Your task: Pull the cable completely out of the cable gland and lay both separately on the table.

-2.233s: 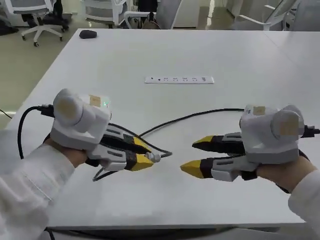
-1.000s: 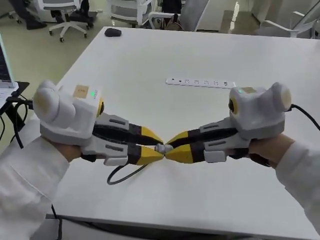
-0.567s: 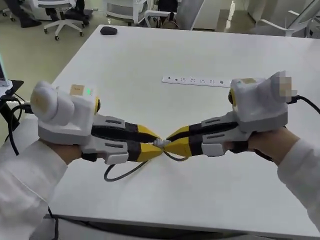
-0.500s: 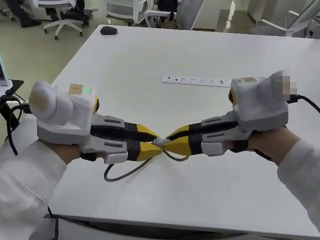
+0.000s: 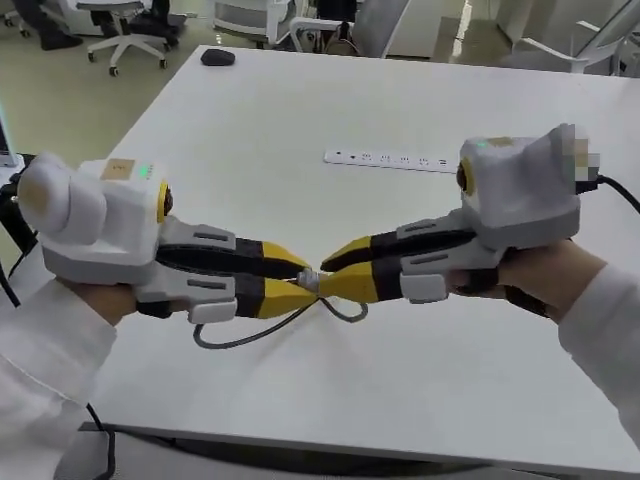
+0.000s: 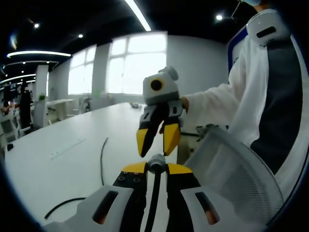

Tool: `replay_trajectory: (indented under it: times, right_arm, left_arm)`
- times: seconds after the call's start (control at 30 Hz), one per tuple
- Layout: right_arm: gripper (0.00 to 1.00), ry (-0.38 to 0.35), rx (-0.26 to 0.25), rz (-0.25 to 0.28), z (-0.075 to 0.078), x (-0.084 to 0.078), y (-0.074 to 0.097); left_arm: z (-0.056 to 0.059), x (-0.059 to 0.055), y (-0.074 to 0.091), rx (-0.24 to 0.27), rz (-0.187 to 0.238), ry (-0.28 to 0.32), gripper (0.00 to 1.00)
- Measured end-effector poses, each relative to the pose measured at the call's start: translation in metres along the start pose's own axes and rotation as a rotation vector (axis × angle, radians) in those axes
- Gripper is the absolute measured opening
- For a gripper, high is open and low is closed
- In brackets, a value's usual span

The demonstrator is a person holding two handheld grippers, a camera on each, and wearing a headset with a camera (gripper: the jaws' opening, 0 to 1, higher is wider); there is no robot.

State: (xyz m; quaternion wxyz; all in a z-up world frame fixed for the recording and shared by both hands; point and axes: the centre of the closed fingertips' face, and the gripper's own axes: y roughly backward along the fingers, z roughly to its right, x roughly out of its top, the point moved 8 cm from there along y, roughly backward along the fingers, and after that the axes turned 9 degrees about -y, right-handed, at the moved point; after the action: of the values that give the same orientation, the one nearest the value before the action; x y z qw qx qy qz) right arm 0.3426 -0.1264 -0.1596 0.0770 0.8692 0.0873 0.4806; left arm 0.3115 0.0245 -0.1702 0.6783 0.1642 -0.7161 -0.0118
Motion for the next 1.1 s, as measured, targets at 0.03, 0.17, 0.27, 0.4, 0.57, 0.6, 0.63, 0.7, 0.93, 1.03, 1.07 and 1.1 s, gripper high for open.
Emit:
replay_trajectory:
  times: [0.03, 0.17, 0.27, 0.4, 0.57, 0.6, 0.63, 0.7, 0.93, 1.03, 1.07, 1.1]
  right_arm:
    - [0.18, -0.017, 0.024, 0.010, 0.001, 0.000, 0.002]
    - [0.22, -0.127, 0.129, 0.060, 0.002, 0.000, 0.010]
    - [0.21, -0.176, 0.200, 0.057, 0.000, -0.003, 0.011]
    - [0.20, -0.190, 0.249, 0.034, -0.001, -0.007, 0.008]
    - [0.12, -0.244, 0.316, 0.073, -0.001, -0.004, 0.009]
    - [0.12, -0.252, 0.330, 0.071, -0.001, -0.005, 0.011]
    - [0.12, -0.261, 0.337, 0.069, -0.002, -0.005, 0.010]
    - [0.12, -0.273, 0.356, 0.049, -0.005, -0.007, 0.009]
    - [0.12, -0.370, 0.376, 0.055, -0.002, -0.003, 0.008]
    - [0.11, -0.337, 0.336, 0.030, 0.000, -0.003, 0.008]
    - [0.11, -0.346, 0.312, -0.004, -0.001, -0.004, 0.008]
    - [0.11, -0.337, 0.294, -0.023, -0.001, -0.004, 0.007]
  left_arm:
    - [0.000, 0.000, 0.000, -0.001, 0.002, -0.004, 0.14]
    - [0.000, 0.004, 0.004, 0.003, 0.066, 0.003, 0.14]
    - [0.000, 0.010, 0.007, -0.004, 0.115, -0.012, 0.14]
    - [0.001, 0.016, 0.005, -0.016, 0.148, -0.031, 0.14]
    - [0.001, 0.021, 0.004, -0.028, 0.189, -0.032, 0.14]
    - [0.001, 0.022, 0.004, -0.028, 0.193, -0.035, 0.14]
    - [0.002, 0.022, 0.003, -0.030, 0.195, -0.040, 0.14]
    - [0.004, 0.024, 0.002, -0.043, 0.196, -0.053, 0.14]
    - [0.001, 0.025, 0.000, -0.034, 0.232, -0.040, 0.14]
    - [0.000, 0.023, -0.001, -0.023, 0.220, -0.044, 0.14]
    - [0.001, 0.019, -0.001, -0.028, 0.202, -0.012, 0.15]
    - [0.002, 0.017, -0.002, -0.034, 0.201, 0.011, 0.15]
